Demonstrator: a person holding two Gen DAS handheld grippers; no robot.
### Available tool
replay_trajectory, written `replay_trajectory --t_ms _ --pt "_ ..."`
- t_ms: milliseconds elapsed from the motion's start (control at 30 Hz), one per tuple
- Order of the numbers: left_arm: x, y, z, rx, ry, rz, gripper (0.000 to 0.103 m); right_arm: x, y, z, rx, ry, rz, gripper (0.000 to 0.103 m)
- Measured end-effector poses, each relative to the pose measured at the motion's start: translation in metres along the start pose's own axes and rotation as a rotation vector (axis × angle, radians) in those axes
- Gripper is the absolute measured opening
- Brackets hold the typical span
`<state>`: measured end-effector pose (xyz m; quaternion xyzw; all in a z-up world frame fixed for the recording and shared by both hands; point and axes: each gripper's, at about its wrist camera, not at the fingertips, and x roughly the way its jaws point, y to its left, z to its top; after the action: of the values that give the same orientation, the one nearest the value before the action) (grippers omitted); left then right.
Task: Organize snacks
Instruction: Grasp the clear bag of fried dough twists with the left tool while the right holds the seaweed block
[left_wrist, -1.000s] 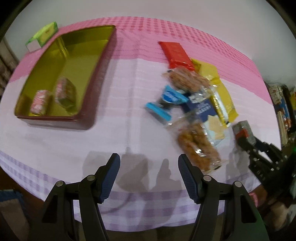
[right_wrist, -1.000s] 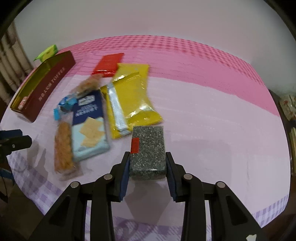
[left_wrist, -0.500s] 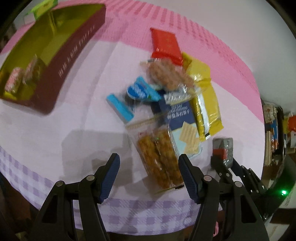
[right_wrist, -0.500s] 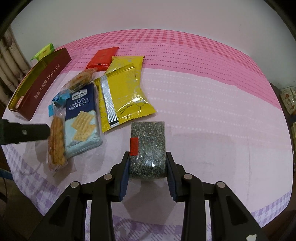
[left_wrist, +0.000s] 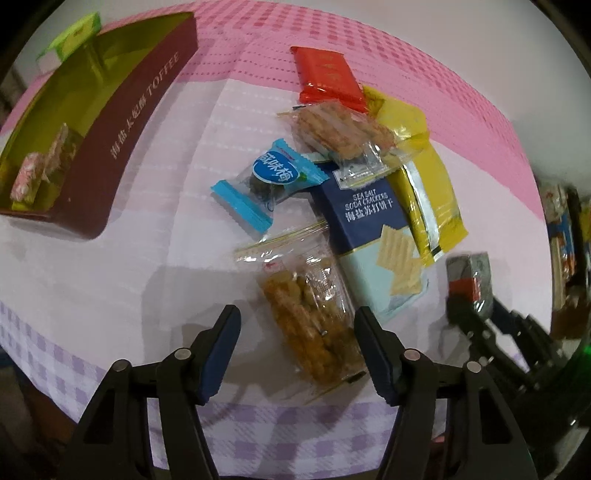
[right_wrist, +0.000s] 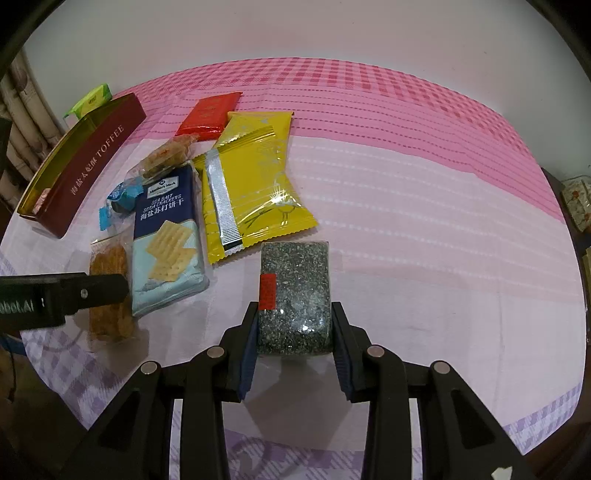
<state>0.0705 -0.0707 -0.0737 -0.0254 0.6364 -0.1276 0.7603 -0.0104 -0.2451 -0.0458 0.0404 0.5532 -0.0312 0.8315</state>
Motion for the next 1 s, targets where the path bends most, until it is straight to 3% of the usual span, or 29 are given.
replay_trajectory --t_ms 100,433,667,733,1000 --pt "-0.003 -0.001 -0.008 0.020 -0.004 0.011 0.056 0.000 0.000 0.000 -0.001 0.000 0.001 0.033" --pt "-0.018 -0.008 -0.024 0.207 -0.066 0.155 0.056 0.000 0.000 0.001 -0.002 0.002 0.005 0.034" --pt "-0.021 -0.008 -0.028 0.228 -0.074 0.151 0.055 0.000 0.000 0.001 -0.006 0.003 0.004 0.034" --pt "-0.017 -0.007 -0.021 0.229 -0.073 0.140 0.042 0.000 0.001 0.001 -0.006 0.002 0.003 0.034" --pt "-0.019 -0.003 -0.016 0.253 -0.062 0.110 0.035 0.000 0.000 0.001 -0.008 0.002 0.002 0.034"
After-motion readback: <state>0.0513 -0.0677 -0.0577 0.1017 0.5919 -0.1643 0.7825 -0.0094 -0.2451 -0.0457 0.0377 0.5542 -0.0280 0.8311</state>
